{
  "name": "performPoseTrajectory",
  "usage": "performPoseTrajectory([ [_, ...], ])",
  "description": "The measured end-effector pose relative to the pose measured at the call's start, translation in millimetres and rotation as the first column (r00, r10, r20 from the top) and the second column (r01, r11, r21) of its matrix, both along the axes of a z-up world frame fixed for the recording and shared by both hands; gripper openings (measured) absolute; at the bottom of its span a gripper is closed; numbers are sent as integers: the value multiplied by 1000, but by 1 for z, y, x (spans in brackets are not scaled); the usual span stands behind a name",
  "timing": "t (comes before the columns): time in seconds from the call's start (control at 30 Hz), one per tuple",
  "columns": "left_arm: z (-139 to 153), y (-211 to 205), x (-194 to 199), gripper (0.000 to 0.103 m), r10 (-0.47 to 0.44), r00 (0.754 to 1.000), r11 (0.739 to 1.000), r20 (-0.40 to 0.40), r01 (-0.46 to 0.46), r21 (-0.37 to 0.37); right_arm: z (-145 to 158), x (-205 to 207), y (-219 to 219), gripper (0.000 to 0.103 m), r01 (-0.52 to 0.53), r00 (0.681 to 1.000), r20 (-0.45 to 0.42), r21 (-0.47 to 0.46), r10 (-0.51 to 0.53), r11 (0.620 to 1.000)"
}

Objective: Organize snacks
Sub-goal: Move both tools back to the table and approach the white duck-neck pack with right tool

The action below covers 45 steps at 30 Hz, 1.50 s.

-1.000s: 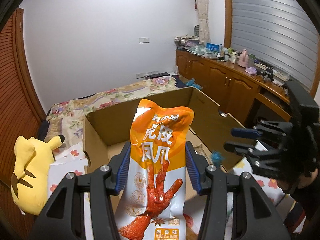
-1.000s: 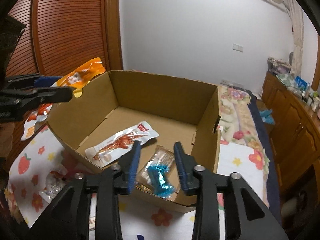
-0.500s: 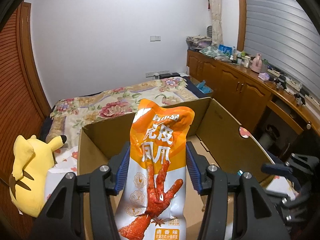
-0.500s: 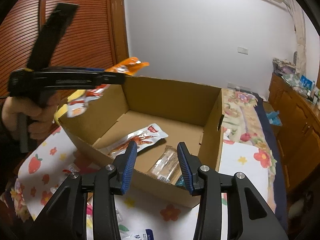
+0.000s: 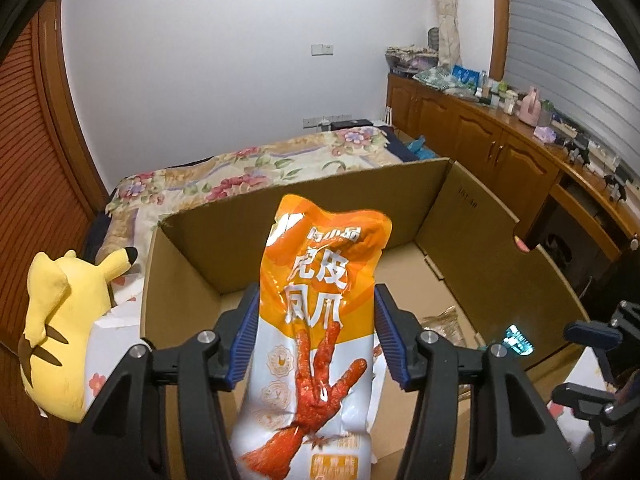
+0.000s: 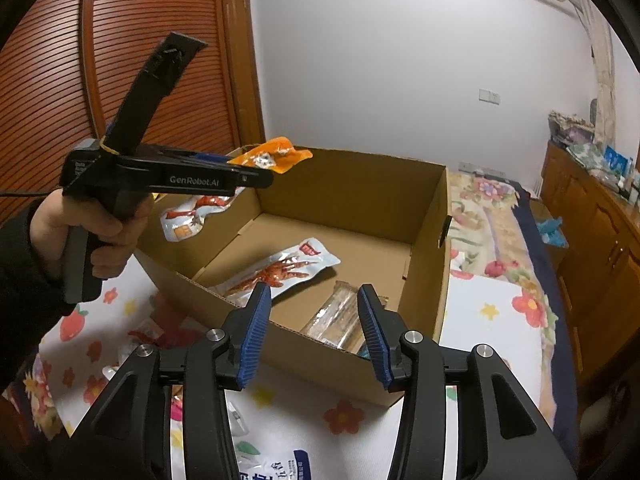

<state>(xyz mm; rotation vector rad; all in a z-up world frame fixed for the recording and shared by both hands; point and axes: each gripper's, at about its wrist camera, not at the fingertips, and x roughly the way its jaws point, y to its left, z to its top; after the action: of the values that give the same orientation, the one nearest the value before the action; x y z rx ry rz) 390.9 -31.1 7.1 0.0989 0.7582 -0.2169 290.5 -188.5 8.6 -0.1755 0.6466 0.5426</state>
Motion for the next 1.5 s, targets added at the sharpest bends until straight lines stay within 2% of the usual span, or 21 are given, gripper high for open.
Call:
performPoseTrajectory([
  [0.1,-1,0,-3,58,2,1000,1000,-4,-2,7,1,-3,1,46,-6,1000,1,-3,6,1000],
  [0.47,1,-2,-18,58,-24,1000,1000,10,24,8,1,-14,5,47,-7,1000,3,-15,7,1000],
  [0.7,10,4,-60,58,-48,998,999,38,48,-20,5,-32,3,47,3,1000,3,-6,-3,1000],
  [0.97,23,11,-128,59,-89,991,995,99,93,-33,-1,-67,1,53,22,1000,-10,3,-22,1000],
  [1.23,3,18,-181,60,-102,990,994,99,105,-22,-30,-96,-6,59,70,996,-57,1,-69,998],
  [1.3,-5,20,-189,60,-99,991,995,91,101,-23,-39,-102,-8,63,88,994,-66,-3,-88,996],
  [1.43,-25,23,-203,61,-87,994,996,72,89,-24,-58,-106,-13,77,108,990,-91,-20,-109,994],
  [1.5,-35,27,-208,61,-80,995,996,58,82,-30,-68,-105,-12,79,115,988,-96,-46,-119,992],
])
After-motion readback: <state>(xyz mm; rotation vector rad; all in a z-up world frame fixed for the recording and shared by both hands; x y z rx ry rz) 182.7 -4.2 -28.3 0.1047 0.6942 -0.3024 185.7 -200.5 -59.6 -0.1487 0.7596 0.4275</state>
